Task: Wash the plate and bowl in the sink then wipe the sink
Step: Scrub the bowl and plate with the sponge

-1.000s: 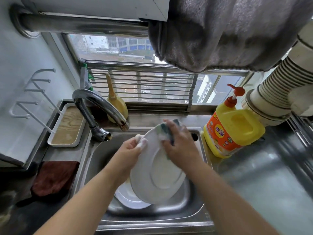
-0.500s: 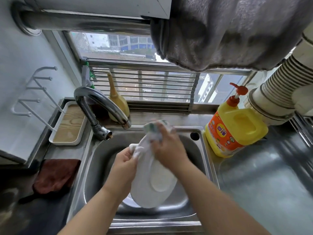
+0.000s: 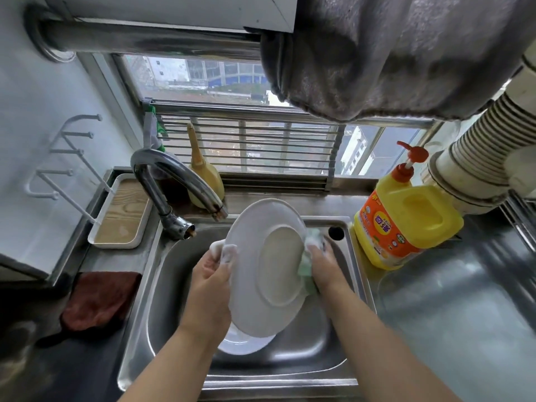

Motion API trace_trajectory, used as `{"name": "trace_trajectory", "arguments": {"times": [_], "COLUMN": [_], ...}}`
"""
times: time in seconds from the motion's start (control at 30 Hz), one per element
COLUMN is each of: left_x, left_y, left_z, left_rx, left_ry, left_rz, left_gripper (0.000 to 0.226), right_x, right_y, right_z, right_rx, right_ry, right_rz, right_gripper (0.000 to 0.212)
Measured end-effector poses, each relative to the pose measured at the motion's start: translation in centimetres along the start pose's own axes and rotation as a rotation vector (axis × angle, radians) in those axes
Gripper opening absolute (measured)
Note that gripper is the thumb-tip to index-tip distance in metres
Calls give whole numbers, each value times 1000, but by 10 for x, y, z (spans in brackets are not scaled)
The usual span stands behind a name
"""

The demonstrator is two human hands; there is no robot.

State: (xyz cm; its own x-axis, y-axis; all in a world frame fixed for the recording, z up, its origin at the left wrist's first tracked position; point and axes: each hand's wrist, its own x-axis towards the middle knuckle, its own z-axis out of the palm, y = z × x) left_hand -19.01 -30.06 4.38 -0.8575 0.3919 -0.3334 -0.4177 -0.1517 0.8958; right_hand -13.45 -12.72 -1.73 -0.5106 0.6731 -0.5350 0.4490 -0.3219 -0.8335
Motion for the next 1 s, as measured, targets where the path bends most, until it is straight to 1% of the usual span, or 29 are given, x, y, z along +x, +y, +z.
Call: {"name": "trace_trajectory", "arguments": {"times": [0.07, 0.1, 0.13, 0.2, 0.23, 0.27, 0.3, 0.33, 0.4, 0.47, 0.53, 0.6, 0.7, 0.73, 0.77, 0.83, 0.9, 0.93, 0.97, 1.0], "left_x": [-1, -3, -6, -8, -8, -4, 4, 12, 24, 30, 29, 23, 13, 11, 10, 8, 6, 5, 3, 1], "left_y": [-3, -5, -6, -5, -1, 5, 9, 14, 21, 20, 14, 4, -7, -8, -8, -6, -6, -6, -8, -10], "left_z": [3, 4, 3, -4, -9, -14, -19, -22, -19, -12, -4, 2, 7, 6, 5, 2, 1, 1, 2, 3], "left_rx": [-51, -65, -81, -81, -58, -24, 40, 115, 215, 190, 130, 133, 103, 95, 109, 134, 99, 93, 101, 103], "left_ry": [0, -17, -59, -169, -234, -299, -352, -394, -422, -415, -414, -413, -396, -385, -361, -285, -189, -150, -125, -112], "left_rz": [10, 2, -19, -89, -136, -184, -227, -261, -310, -308, -267, -212, -166, -147, -123, -85, -85, -96, -109, -126], "left_gripper": [29, 28, 27, 17, 8, 9, 25, 34, 31, 30, 31, 32, 34, 34, 35, 36, 37, 38, 39, 40], "right_x": [-9, -14, -17, -15, -10, -6, -3, 0, -3, -8, -16, -30, -53, -51, -39, -10, 6, 5, 2, -6], "right_y": [30, 40, 43, 32, 23, 12, 2, -8, -27, -42, -55, -58, -50, -50, -48, -46, -39, -33, -28, -25], "right_z": [6, 9, 10, 2, -6, -16, -27, -36, -48, -48, -40, -22, 2, 2, -2, -16, -27, -27, -25, -21], "right_rx": [230, 323, 375, 347, 287, 201, 76, -88, -452, -694, -806, -852, -997, -990, -952, -828, -726, -722, -719, -721], "right_ry": [-18, -33, -30, 10, 22, 17, -1, -37, -134, -176, -92, -21, -28, -29, -17, 16, 52, 71, 106, 148], "right_rz": [164, 198, 203, 111, 31, -64, -168, -283, -454, -532, -585, -644, -834, -848, -790, -527, -281, -226, -212, -249], "right_gripper": [40, 38, 36, 30, 28, 28, 31, 37, 45, 48, 48, 47, 55, 55, 53, 49, 54, 55, 54, 54]}}
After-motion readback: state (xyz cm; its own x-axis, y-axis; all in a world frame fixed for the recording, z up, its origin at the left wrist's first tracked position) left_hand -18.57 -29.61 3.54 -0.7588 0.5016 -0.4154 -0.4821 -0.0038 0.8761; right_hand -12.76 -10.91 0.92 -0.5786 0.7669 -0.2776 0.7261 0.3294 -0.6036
